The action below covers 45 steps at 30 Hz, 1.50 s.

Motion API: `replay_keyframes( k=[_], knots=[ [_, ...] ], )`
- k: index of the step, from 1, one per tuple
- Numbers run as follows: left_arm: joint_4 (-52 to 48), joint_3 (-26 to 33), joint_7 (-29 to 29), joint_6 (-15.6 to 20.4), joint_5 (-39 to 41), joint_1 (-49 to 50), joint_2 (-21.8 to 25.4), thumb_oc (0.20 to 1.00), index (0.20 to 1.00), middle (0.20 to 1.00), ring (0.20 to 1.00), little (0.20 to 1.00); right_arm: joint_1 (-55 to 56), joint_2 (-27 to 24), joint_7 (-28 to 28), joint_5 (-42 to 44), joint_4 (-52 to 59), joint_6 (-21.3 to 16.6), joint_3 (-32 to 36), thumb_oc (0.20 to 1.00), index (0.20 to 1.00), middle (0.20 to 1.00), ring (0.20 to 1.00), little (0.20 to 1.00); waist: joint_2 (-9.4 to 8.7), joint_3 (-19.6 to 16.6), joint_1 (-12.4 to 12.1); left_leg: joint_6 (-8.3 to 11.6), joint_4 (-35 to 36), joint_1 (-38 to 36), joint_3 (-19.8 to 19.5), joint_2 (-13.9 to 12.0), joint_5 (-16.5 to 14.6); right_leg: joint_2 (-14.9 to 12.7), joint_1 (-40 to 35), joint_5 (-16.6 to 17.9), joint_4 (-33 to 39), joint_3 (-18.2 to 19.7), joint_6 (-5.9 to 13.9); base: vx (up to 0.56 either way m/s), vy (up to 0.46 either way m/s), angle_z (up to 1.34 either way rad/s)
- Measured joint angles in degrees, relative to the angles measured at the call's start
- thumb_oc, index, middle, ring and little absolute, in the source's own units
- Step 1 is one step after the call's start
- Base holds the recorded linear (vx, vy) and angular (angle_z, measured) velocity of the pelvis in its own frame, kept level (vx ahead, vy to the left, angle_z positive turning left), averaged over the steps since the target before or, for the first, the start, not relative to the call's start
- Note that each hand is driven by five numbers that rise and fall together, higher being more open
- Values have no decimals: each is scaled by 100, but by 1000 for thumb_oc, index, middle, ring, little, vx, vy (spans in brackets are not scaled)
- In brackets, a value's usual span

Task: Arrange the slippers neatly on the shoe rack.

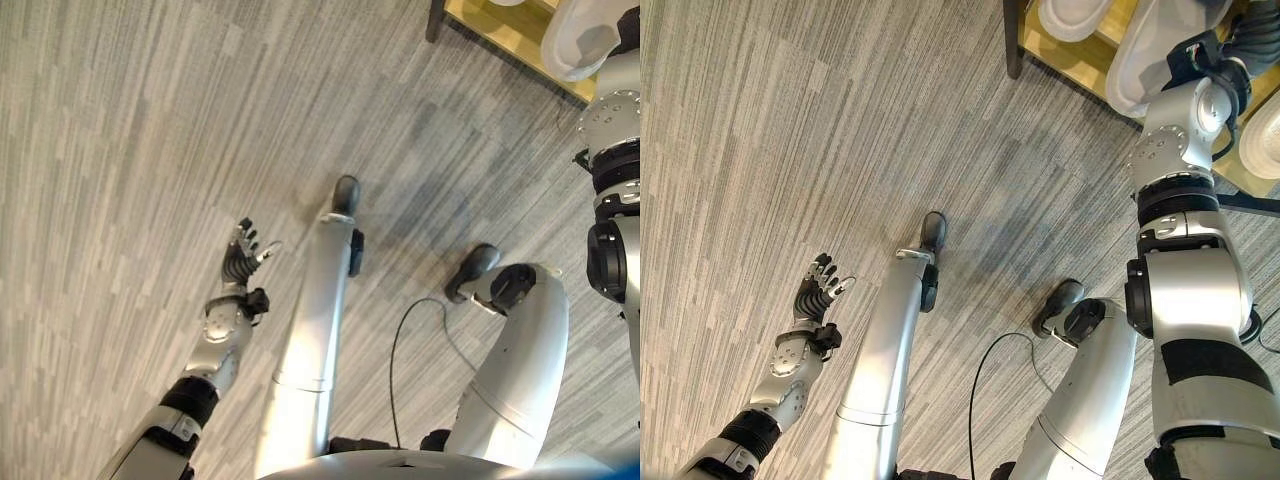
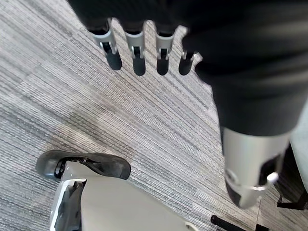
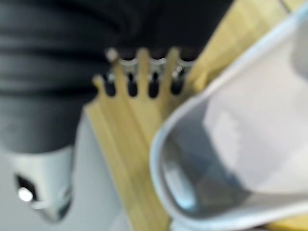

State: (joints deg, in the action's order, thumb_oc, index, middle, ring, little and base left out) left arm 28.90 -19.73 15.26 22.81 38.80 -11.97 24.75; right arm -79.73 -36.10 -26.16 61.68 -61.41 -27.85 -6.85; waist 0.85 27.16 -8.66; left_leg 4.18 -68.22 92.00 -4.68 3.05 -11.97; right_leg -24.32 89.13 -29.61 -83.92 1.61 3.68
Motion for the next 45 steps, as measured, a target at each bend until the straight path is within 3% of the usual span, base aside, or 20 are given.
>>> replay_keyframes(
  k=[9,28,39,45],
  knots=[
    [67,-3,-113,-2,58,0,-147,1000,1000,1000,1000,1000,97,21,129,3,178,29,-293,1000,1000,1000,1000,1000,17,-10,-17,27,9,6,-50,2,26,-7,-3,8,-12,-51,-24,0,0,0],
    [177,-37,-117,9,1,-8,-155,1000,1000,1000,1000,1000,-124,-50,205,117,-71,61,-105,1000,1000,1000,1000,1000,157,-118,-43,92,504,-3,-145,147,282,-159,-2,55,193,-241,-60,3,3,4],
    [146,78,-117,26,-5,12,-195,1000,1000,1000,1000,1000,971,-111,258,20,1149,-177,382,1000,1000,1000,1000,1000,159,-119,-15,72,171,11,-168,224,233,-164,-22,-2,-69,-154,-80,-3,1,0],
    [-92,240,-118,24,-3,141,-224,1000,1000,1000,1000,1000,1995,-98,188,-552,2125,-199,517,1000,1000,1000,1000,1000,163,-117,53,64,-84,30,-193,264,201,-168,-33,-13,-267,-90,-79,-2,6,0]
  ],
)
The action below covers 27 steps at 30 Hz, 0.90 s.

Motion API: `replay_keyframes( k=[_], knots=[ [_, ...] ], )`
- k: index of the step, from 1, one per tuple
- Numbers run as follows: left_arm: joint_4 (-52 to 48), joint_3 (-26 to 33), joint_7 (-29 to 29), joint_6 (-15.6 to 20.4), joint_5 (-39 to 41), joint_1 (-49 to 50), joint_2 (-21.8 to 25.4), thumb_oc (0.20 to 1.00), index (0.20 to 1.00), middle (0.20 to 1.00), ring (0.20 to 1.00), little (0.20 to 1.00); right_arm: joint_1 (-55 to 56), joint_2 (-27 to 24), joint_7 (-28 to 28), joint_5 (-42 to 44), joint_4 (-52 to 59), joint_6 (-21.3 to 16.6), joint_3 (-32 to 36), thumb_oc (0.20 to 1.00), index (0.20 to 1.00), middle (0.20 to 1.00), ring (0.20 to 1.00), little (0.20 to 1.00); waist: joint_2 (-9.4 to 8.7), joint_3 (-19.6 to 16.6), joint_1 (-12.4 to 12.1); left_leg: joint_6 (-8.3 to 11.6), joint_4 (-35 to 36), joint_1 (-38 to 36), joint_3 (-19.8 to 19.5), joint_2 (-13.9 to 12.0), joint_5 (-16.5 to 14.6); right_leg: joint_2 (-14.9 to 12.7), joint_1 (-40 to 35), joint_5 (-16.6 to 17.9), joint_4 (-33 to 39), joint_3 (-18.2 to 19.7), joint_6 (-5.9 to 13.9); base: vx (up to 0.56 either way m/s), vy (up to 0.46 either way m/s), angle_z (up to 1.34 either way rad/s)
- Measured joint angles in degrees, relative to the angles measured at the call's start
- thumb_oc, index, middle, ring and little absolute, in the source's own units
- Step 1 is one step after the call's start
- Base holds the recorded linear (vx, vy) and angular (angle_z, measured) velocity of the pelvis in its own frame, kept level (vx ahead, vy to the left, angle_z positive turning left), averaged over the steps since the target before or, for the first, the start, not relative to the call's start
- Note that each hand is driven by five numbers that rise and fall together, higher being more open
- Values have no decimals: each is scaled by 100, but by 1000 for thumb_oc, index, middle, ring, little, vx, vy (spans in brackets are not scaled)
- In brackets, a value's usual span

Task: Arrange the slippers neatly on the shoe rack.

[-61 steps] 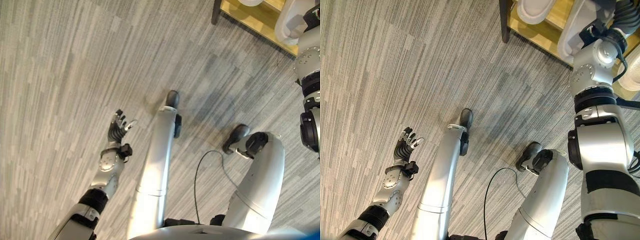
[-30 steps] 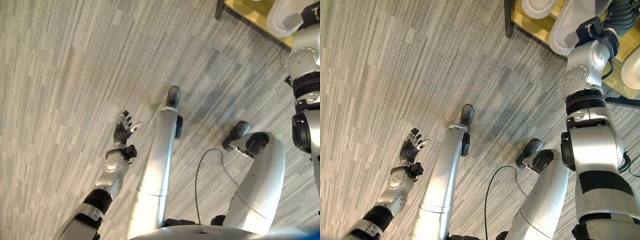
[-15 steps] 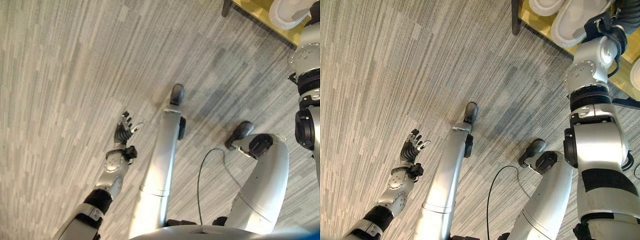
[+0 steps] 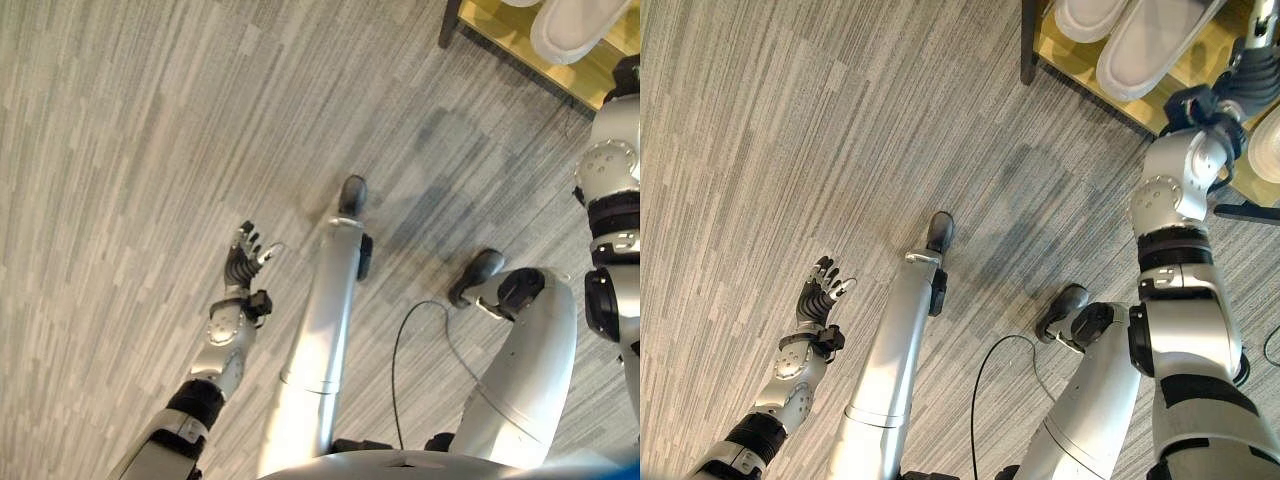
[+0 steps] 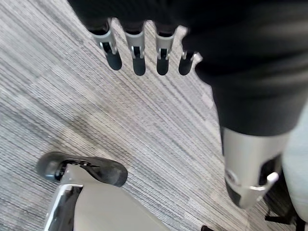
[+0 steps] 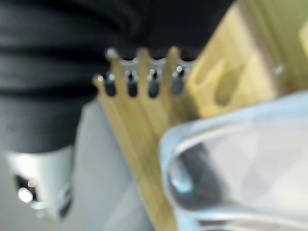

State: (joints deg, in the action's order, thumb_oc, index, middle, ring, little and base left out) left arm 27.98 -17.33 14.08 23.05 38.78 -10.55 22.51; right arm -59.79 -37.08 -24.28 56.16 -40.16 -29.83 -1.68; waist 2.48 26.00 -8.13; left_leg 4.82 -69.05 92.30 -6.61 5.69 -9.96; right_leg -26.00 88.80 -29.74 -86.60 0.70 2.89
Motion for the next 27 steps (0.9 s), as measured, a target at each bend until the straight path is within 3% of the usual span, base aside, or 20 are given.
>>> replay_keyframes(
  k=[1,5,9,13,19,24,27],
  knots=[
    [-19,122,5,4,1,67,5,1000,1000,1000,1000,1000,470,16,-36,-403,612,-120,132,1000,1000,1000,1000,1000,7,4,52,1,-247,29,-17,23,-106,-13,-41,-103,-188,33,21,31,-15,1],
    [-254,346,9,11,-4,109,15,1000,1000,1000,1000,1000,952,-61,-97,-926,1248,-179,158,1000,1000,1000,1000,1000,10,33,315,9,-769,112,-34,24,-274,-4,-34,-232,-559,164,84,35,-19,-6],
    [-368,563,143,46,-4,51,-83,1000,1000,1000,1000,1000,1602,-158,-302,-2123,2190,-159,88,1000,1000,1000,1000,1000,-40,165,494,1,-1139,179,-35,-82,-421,139,16,-290,-793,275,90,-4,-6,-15],
    [-369,513,157,42,-10,16,-159,1000,1000,1000,1000,1000,1646,-176,-398,-2406,2227,-94,80,1000,1000,1000,1000,1000,-95,211,611,-1,-1163,192,-28,-84,-426,222,66,-281,-826,320,87,-4,2,-6],
    [-368,508,221,42,-8,10,-166,1000,1000,1000,1000,1000,1673,-210,-351,-2721,2279,-3,18,1000,1000,1000,1000,1000,-122,283,587,-20,-1228,180,-15,-126,-478,234,62,-303,-880,313,77,1,-8,-1],
    [-390,564,217,43,-9,-72,-291,1000,1000,1000,1000,1000,2907,-341,75,-3601,3866,340,-364,1000,1000,1000,1000,1000,-289,366,725,-28,-1480,204,-36,-226,-629,355,61,-352,-995,341,42,11,-18,-11],
    [-393,615,220,45,-7,-73,-356,1000,1000,1000,1000,1000,3091,-422,183,-3880,4024,376,-397,1000,1000,1000,1000,1000,-311,377,856,-38,-1563,234,-41,-255,-654,384,61,-365,-1041,348,57,-5,8,-9]
  ],
)
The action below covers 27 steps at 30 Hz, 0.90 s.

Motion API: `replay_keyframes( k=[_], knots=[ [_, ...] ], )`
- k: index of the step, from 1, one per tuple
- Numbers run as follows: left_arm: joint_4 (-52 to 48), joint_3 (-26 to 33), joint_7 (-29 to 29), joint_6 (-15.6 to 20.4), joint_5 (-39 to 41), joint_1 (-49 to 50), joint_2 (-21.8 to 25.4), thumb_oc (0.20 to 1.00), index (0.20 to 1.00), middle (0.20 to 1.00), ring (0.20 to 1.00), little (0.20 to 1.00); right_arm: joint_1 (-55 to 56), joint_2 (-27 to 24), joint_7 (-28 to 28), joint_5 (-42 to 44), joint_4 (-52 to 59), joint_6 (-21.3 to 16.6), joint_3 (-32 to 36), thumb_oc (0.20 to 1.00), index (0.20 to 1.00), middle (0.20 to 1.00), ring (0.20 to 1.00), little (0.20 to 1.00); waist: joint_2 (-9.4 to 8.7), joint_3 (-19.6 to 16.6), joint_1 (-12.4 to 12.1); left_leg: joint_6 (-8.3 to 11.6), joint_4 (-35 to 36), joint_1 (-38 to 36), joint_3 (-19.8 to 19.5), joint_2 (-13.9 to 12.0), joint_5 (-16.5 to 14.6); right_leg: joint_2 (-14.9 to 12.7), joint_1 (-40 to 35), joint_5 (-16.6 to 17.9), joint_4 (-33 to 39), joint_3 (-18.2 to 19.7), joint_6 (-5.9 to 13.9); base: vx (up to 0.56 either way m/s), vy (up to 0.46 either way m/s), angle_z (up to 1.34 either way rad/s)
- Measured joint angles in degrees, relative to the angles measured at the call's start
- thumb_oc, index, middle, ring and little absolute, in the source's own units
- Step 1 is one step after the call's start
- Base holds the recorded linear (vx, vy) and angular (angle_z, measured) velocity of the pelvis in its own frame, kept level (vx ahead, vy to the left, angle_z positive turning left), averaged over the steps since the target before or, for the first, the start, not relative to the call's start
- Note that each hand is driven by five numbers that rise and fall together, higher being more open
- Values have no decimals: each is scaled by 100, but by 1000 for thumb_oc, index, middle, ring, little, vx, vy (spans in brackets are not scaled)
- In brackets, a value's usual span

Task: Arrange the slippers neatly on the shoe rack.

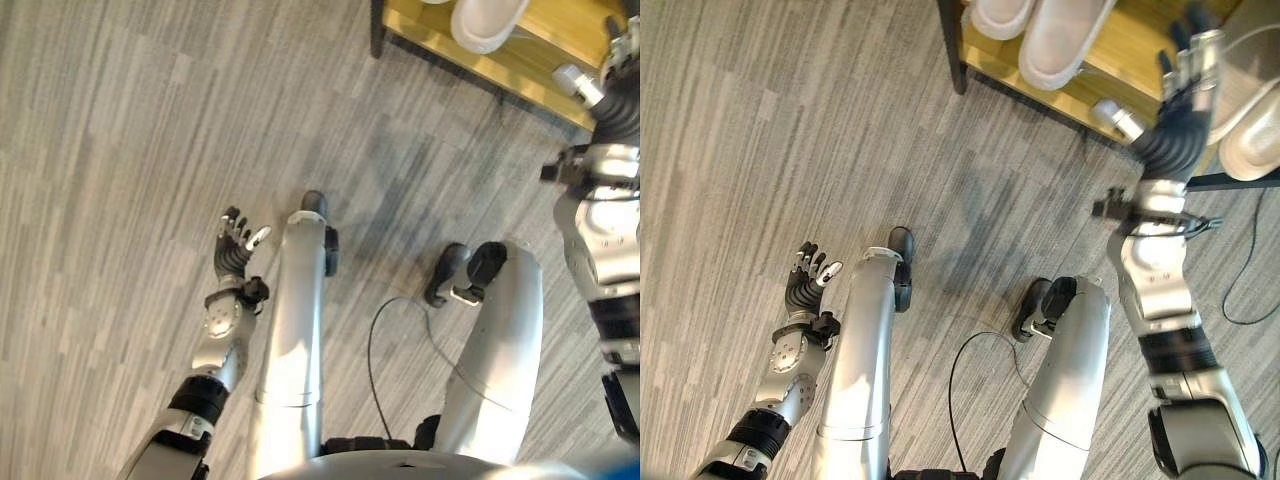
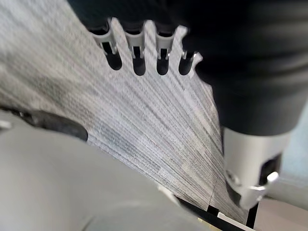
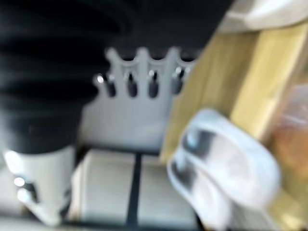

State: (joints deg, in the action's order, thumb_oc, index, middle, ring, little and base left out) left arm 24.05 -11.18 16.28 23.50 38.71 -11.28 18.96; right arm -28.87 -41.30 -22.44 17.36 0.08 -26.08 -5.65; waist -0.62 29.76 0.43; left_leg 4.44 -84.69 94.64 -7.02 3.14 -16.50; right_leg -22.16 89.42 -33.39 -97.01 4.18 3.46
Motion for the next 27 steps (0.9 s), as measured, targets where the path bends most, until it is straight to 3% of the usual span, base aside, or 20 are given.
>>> replay_keyframes(
  k=[12,20,22,24,27],
  knots=[
    [-25,40,-3,0,1,32,-36,1000,1000,1000,1000,1000,451,-31,550,-59,366,75,-44,1000,1000,1000,1000,1000,-116,-4,32,10,45,0,-22,-61,-21,25,9,-8,43,-15,-6,-16,3,-1],
    [-24,28,-90,0,-1,99,-1,1000,1000,1000,1000,1000,193,-214,869,-83,-773,404,-846,1000,1000,1000,1000,1000,-151,-4,1,9,51,30,-29,-63,-24,26,10,-7,78,-36,-6,-5,1,0],
    [60,16,-92,6,3,136,120,1000,1000,1000,1000,1000,-524,-127,839,-207,-1663,416,-1457,1000,1000,1000,1000,1000,-189,-10,59,11,40,-17,-42,-66,-36,47,-52,0,91,-56,11,-5,11,-5],
    [29,10,-113,24,-14,102,213,1000,1000,1000,1000,1000,-995,-149,862,-383,-2201,683,-1796,1000,1000,1000,1000,1000,-190,-11,-48,10,64,-36,-42,-78,-35,55,-54,0,91,-50,10,0,0,0],
    [50,33,-145,38,-16,133,393,1000,1000,1000,1000,1000,-1441,-10,883,-594,-2343,768,-1932,1000,1000,1000,1000,1000,-193,-14,-190,11,152,-52,-56,-60,-30,33,-58,-11,131,-79,1,14,-16,7]
  ],
)
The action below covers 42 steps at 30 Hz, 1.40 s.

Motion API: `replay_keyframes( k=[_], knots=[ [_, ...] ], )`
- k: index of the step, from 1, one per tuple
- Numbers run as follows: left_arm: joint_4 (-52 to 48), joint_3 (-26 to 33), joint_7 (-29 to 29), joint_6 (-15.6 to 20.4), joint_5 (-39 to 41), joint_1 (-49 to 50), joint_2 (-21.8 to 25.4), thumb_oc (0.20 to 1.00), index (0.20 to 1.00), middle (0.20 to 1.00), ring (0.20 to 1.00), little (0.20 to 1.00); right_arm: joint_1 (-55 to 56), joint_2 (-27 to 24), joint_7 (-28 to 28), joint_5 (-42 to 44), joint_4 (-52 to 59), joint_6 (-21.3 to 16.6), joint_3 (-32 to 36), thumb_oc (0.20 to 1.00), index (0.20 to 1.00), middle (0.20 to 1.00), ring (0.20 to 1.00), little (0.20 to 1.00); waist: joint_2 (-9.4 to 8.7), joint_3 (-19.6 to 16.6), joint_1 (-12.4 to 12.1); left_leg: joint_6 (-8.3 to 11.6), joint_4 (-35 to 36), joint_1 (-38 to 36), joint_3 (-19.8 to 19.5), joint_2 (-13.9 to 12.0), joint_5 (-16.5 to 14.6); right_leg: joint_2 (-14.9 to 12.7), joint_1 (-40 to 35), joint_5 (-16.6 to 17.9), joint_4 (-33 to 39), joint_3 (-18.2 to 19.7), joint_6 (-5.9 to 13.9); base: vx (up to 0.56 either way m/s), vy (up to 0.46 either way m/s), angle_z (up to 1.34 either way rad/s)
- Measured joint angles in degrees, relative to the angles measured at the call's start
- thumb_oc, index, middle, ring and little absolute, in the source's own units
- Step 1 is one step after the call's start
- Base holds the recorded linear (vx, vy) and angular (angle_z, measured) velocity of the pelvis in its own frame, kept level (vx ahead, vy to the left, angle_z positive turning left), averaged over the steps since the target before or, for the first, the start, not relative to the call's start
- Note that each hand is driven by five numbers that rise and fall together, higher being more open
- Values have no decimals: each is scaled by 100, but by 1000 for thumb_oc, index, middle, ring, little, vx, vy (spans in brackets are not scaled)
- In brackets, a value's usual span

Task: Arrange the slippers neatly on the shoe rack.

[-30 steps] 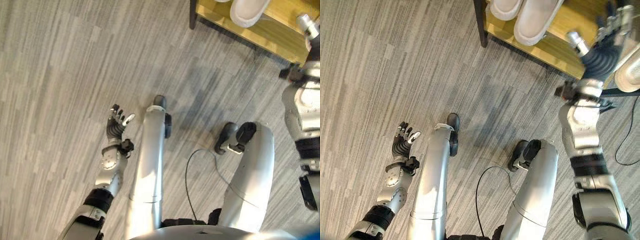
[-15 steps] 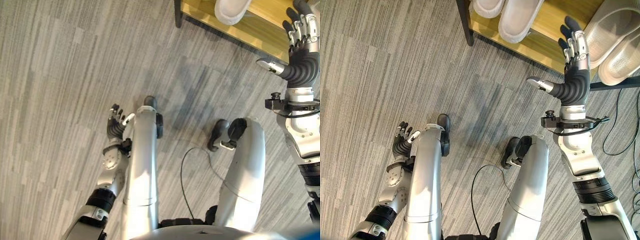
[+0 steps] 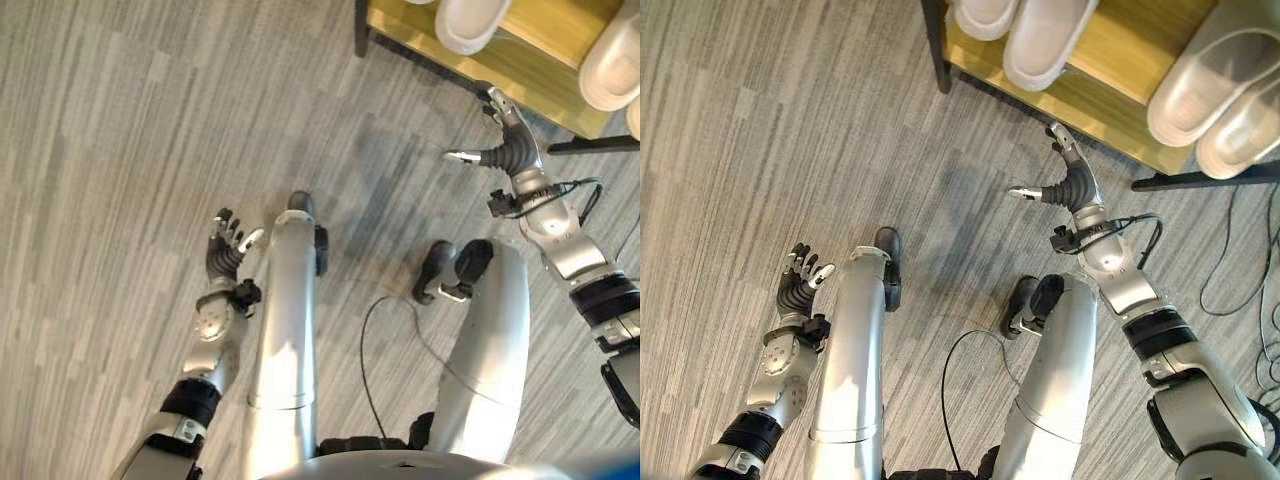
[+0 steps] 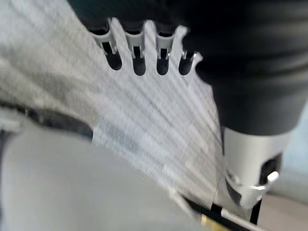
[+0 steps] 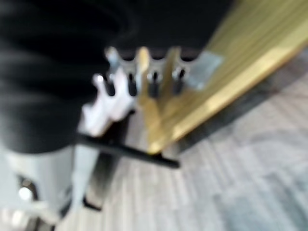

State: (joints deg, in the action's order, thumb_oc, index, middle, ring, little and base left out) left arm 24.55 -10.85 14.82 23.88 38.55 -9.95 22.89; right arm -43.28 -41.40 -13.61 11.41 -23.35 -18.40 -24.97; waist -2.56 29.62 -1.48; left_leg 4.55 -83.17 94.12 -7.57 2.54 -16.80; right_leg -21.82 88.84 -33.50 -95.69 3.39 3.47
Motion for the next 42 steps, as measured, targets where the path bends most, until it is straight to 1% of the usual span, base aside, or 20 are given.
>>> replay_keyframes(
  k=[4,8,10,12,14,15,18,19,21,28,31,33,34,35,36,37,39,40,41,42],
  knots=[
    [17,13,-78,2,-4,-19,48,1000,1000,1000,1000,1000,-289,11,51,-36,-101,61,-55,1000,1000,1000,1000,1000,5,-3,-108,-2,19,-6,32,14,-7,-28,-12,-19,6,0,-10,17,-5,2],
    [46,-1,-108,2,-104,-18,49,1000,1000,1000,1000,1000,-562,12,66,-52,-243,123,-109,1000,1000,1000,1000,1000,8,-5,-126,-4,10,-19,30,51,-8,-41,-29,-23,-19,14,-7,8,-2,1],
    [42,-37,-115,2,-115,-12,58,1000,1000,1000,1000,1000,-786,31,59,-95,-447,176,-248,1000,1000,1000,1000,1000,9,-10,-147,-9,21,-29,14,51,-3,-40,-33,-23,-19,13,-7,0,0,0],
    [44,-43,-116,2,-209,-8,69,1000,1000,1000,1000,1000,-1044,51,19,-168,-889,209,-257,1000,1000,1000,1000,1000,21,-17,-229,-7,46,-38,9,50,0,-46,-32,-28,-18,8,-5,24,-14,4],
    [39,-42,-119,3,-210,26,80,1000,1000,1000,1000,1000,-1194,51,-36,-167,-1030,216,-266,1000,1000,1000,1000,1000,20,-23,-281,-5,88,-46,16,64,4,-63,-34,-40,-5,-4,-28,21,-17,5],
    [35,-82,-124,3,-211,71,145,1000,1000,1000,1000,1000,-1461,47,-52,-163,-1286,231,-325,1000,1000,1000,1000,1000,22,-24,-301,-2,127,-49,14,76,12,-69,-34,-40,23,-25,-28,13,-12,4],
    [45,-99,-181,3,-170,155,185,1000,1000,1000,1000,1000,-1732,-36,-87,-153,-1387,249,-304,1000,1000,1000,1000,1000,25,-28,-353,4,184,-68,27,101,16,-116,-43,-64,49,-42,-67,29,-2,7],
    [33,-99,-245,4,-129,165,187,1000,1000,1000,1000,1000,-1781,-197,-90,-152,-1391,262,-332,1000,1000,1000,1000,1000,31,-31,-422,4,196,-72,33,117,16,-142,-46,-80,46,-43,-88,33,12,5],
    [41,-100,-280,5,-89,204,187,1000,1000,1000,1000,1000,-1777,-239,-98,-146,-1394,270,-333,1000,1000,1000,1000,1000,33,-32,-436,4,200,-100,36,151,16,-190,-94,-91,52,-53,-88,-3,2,8],
    [-25,-111,-337,5,-94,205,223,1000,1000,1000,1000,1000,-1716,-241,-137,23,-1315,250,-342,1000,1000,1000,1000,1000,75,-67,-432,-2,398,-116,44,159,94,-219,-108,-86,202,-91,-68,-8,0,5],
    [-20,-93,-374,3,-90,166,155,1000,1000,1000,1000,1000,-1373,-255,-30,98,-868,235,-171,1000,1000,1000,1000,1000,84,-90,-410,4,475,-127,55,137,96,-220,-111,-79,271,-115,-63,-22,-7,0],
    [-19,-78,-441,-2,-86,110,-2,1000,1000,1000,1000,1000,-797,-255,113,134,-414,234,27,1000,1000,1000,1000,1000,68,-135,-382,8,684,-156,69,118,159,-218,-119,-19,446,-153,-39,-46,-13,1],
    [-20,-79,-498,-16,-87,68,-69,1000,1000,1000,1000,1000,-431,-248,200,121,-231,228,81,1000,1000,1000,1000,1000,52,-143,-367,11,856,-206,88,93,213,-211,-145,41,592,-187,-35,-76,15,-3],
    [-32,-62,-562,-59,-87,5,-152,1000,1000,1000,1000,1000,8,-182,284,98,-90,241,175,1000,1000,1000,1000,1000,35,-161,-364,29,1184,-347,73,67,360,-193,-277,213,911,-301,-7,-95,19,-4],
    [-17,-42,-585,-80,-82,-6,-220,1000,1000,1000,1000,1000,410,21,335,48,-170,246,272,1000,1000,1000,1000,1000,14,-210,-249,56,1530,-587,67,27,473,-186,-519,307,1228,-422,-13,-124,22,-4],
    [-13,-31,-589,-85,-78,7,-258,1000,1000,1000,1000,1000,729,240,332,45,-178,243,474,1000,1000,1000,1000,1000,-36,-402,-204,33,1743,-616,57,3,530,-183,-543,379,1419,-493,-25,-106,-12,-6],
    [36,-32,-617,-92,-79,56,-327,1000,1000,1000,1000,1000,1368,735,303,48,-310,234,803,1000,1000,1000,1000,1000,-76,-1002,-149,57,2150,-558,-59,-78,678,-103,-555,557,1864,-762,-66,-91,-17,-12],
    [65,-33,-622,-95,-78,57,-339,1000,1000,1000,1000,1000,1535,895,298,48,-412,235,847,1000,1000,1000,1000,1000,-73,-1159,-109,69,2289,-625,-111,-104,739,-55,-662,607,2014,-865,-58,-131,-22,-11],
    [179,-41,-640,-112,-52,46,-361,1000,1000,1000,1000,1000,1953,1197,237,21,-628,223,908,1000,1000,1000,1000,1000,-104,-1194,-26,128,2522,-1080,-158,-160,793,-32,-1190,663,2307,-1019,-61,-123,-21,-6],
    [214,-36,-684,-108,-21,115,-380,1000,1000,1000,1000,1000,2179,1327,189,9,-726,234,902,1000,1000,1000,1000,1000,-150,-1242,34,146,2680,-1333,-173,-172,807,12,-1429,694,2468,-1043,-38,-120,-8,-4]
  ],
)
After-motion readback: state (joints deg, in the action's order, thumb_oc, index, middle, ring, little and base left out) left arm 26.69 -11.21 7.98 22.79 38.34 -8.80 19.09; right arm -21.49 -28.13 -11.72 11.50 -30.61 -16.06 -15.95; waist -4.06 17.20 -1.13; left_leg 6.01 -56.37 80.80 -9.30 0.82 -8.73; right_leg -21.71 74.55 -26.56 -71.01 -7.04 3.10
